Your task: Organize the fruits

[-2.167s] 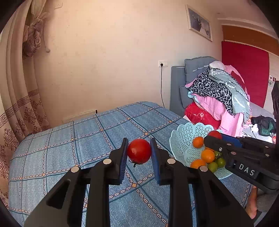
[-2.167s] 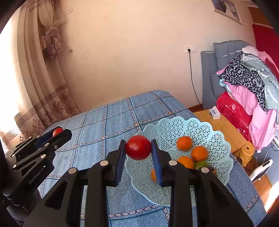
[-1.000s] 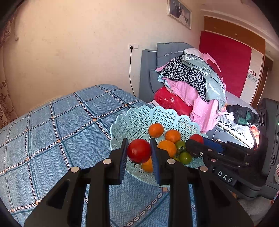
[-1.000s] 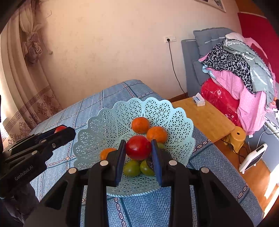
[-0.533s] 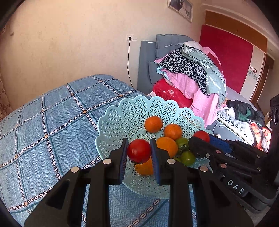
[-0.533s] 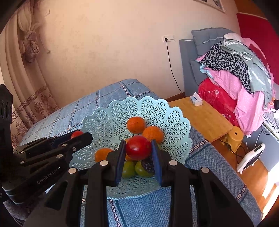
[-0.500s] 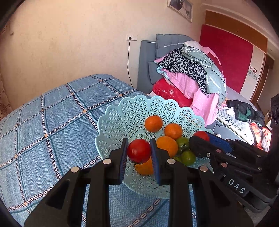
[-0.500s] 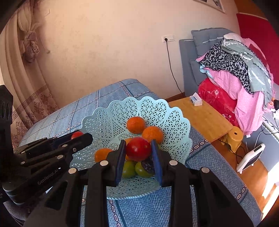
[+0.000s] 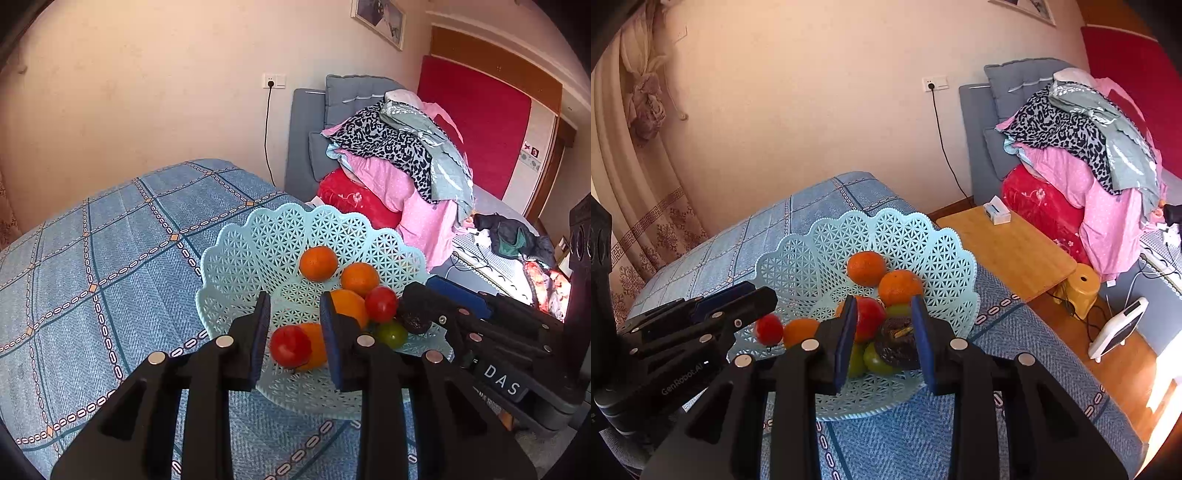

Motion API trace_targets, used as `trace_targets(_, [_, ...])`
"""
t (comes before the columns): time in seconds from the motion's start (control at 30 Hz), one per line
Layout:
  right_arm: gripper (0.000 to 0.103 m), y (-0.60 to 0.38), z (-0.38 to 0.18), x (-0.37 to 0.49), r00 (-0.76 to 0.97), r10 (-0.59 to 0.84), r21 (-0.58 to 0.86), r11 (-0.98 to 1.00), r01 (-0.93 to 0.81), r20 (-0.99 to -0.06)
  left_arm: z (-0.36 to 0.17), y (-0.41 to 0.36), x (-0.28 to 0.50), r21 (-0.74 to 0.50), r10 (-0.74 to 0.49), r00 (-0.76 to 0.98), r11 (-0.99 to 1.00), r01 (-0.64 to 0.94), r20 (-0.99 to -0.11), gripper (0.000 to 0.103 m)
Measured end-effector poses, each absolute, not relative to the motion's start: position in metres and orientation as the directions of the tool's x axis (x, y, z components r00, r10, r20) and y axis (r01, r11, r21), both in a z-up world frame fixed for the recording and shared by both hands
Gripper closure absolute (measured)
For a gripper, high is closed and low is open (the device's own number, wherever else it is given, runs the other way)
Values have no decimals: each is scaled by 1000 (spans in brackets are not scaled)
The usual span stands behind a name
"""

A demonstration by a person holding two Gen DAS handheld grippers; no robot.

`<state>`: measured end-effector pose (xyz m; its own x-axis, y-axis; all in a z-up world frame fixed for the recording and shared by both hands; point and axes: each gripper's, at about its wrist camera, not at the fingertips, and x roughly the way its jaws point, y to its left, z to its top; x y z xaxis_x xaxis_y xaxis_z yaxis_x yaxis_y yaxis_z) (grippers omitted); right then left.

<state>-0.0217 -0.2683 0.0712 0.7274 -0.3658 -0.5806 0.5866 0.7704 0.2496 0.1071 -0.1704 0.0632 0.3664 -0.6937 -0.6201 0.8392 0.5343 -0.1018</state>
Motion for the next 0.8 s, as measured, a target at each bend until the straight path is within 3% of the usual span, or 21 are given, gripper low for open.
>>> trace_targets(0.07, [72, -270, 71, -24, 727, -368, 254, 766, 591, -580, 64, -170, 107, -106, -697, 364, 533, 839, -618, 68])
trace_targets(0.2, [71, -270, 72, -26, 727, -369, 255, 765, 591, -579, 66, -168, 104, -102, -700, 373, 536, 838, -609, 46])
trace_targets(0.27, [62, -268, 73, -27, 728, -373, 252, 766, 592, -576, 69, -166, 104, -104, -701, 374, 537, 837, -607, 45])
trace_targets(0.4, [60, -266, 75, -28, 727, -377, 250, 765, 594, -574, 76, -159, 104, -86, -695, 412, 561, 823, -590, 21])
trace_targets(0.5, [59, -266, 75, -30, 725, -377, 252, 762, 596, -576, 83, -154, 105, -57, -680, 454, 587, 808, -576, 12])
trace_targets(0.7, [57, -261, 78, -32, 724, -378, 242, 767, 594, -577, 95, -144, 101, 9, -656, 527, 621, 783, -540, 3])
trace_targets(0.77, [35, -258, 80, -35, 728, -381, 243, 768, 593, -571, 98, -141, 98, 24, -650, 540, 627, 779, -535, 3])
trace_targets(0.8, [31, -257, 82, -36, 729, -386, 241, 768, 593, -564, 100, -140, 97, 29, -648, 543, 628, 778, -534, 3])
